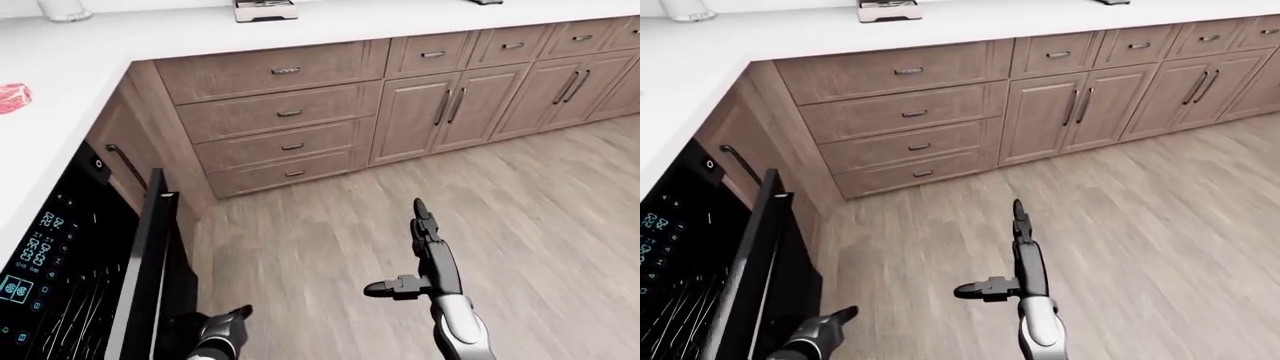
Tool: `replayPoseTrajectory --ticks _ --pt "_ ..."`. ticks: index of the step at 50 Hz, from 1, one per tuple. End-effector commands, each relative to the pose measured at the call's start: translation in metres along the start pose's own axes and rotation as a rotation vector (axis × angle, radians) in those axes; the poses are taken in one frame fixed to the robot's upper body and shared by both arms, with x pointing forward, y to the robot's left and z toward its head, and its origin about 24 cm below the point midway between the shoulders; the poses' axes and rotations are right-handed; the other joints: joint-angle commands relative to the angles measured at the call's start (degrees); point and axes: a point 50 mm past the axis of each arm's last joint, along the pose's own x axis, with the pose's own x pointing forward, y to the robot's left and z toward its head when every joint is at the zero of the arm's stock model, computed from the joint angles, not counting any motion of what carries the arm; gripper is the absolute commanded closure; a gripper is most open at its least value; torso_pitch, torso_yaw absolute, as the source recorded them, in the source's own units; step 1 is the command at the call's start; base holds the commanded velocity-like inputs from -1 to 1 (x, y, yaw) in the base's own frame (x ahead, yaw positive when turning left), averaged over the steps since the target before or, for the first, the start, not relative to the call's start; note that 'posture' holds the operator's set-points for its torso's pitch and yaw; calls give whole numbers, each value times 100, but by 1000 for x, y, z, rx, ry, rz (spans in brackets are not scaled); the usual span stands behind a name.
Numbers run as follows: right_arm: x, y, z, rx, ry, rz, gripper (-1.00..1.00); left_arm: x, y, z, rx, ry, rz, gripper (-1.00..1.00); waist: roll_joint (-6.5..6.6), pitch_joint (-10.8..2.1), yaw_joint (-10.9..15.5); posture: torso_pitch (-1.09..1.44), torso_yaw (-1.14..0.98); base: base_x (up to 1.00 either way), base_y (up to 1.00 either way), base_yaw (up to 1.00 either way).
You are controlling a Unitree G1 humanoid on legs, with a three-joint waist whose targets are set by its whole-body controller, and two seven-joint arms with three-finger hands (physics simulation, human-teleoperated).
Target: Close the dishwasher door
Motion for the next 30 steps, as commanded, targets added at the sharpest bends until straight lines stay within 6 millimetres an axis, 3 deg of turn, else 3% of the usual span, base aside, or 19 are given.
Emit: replayPoseTrajectory --ticks 1,30 --pt "1 -1 16 -1 -87 -7 -100 8 12 19 -63 -46 90 -100 53 -101 43 0 0 0 0 0" --pt "1 -1 17 -2 -86 -8 -100 26 36 35 -122 -13 178 -100 96 -21 36 0 0 0 0 0"
